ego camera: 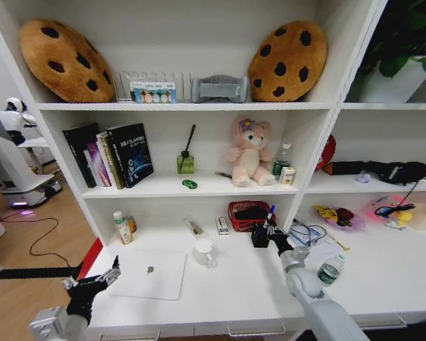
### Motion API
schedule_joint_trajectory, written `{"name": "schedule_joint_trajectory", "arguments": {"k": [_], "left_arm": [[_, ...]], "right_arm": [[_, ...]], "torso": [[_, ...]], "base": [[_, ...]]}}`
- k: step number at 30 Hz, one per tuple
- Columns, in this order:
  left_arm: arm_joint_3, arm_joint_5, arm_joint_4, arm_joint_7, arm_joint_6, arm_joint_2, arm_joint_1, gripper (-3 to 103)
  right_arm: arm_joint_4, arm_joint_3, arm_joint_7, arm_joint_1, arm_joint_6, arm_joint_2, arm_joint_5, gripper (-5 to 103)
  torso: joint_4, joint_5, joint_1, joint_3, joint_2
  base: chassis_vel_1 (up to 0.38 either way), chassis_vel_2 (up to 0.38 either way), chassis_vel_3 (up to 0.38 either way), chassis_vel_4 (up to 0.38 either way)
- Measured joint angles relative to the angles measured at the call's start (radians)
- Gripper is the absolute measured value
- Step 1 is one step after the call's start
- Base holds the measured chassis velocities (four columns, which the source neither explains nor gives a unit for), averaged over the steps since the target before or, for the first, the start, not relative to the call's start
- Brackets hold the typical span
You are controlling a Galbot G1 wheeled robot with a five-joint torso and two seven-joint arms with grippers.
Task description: Organize the objects on the table.
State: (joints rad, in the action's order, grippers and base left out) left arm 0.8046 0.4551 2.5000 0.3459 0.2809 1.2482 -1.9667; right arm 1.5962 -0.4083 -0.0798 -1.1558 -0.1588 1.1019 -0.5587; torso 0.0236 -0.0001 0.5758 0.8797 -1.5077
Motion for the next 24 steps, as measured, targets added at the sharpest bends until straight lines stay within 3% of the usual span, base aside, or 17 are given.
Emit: {"name": "schedule_joint_trajectory", "arguments": {"k": [1,3,13,17,20,24], "left_arm": [[0.000,0.000,0.000,0.000,0.000,0.000,0.000,100],[0.000,0.000,0.000,0.000,0.000,0.000,0.000,100],[0.000,0.000,0.000,0.000,0.000,0.000,0.000,100],[0.000,0.000,0.000,0.000,0.000,0.000,0.000,100],[0.000,0.000,0.000,0.000,0.000,0.000,0.000,100],[0.000,0.000,0.000,0.000,0.000,0.000,0.000,100]], "right_arm": [[-0.001,0.000,0.000,0.000,-0.001,-0.001,0.001,7],[-0.001,-0.001,0.000,-0.002,-0.001,-0.003,0.002,11],[0.019,-0.003,0.000,-0.025,0.003,-0.008,0.006,54],[0.028,-0.006,-0.001,-0.033,0.003,-0.008,0.006,60],[0.119,-0.029,-0.020,-0.086,0.018,-0.026,-0.005,82],[0.229,-0.052,-0.075,-0.149,0.075,-0.046,-0.026,91]], "torso": [[0.0000,0.0000,0.000,0.000,0.000],[0.0000,0.0000,0.000,0.000,0.000],[0.0001,0.0000,0.000,0.000,0.000],[0.0000,0.0000,0.000,0.000,0.000],[0.0000,0.0003,0.000,0.000,0.000],[0.0001,-0.0001,0.000,0.000,0.000]], "base": [[0.000,0.000,0.000,0.000],[0.000,0.000,0.000,0.000],[0.000,0.000,0.000,0.000],[0.000,0.000,0.000,0.000],[0.000,0.000,0.000,0.000],[0.000,0.000,0.000,0.000]]}}
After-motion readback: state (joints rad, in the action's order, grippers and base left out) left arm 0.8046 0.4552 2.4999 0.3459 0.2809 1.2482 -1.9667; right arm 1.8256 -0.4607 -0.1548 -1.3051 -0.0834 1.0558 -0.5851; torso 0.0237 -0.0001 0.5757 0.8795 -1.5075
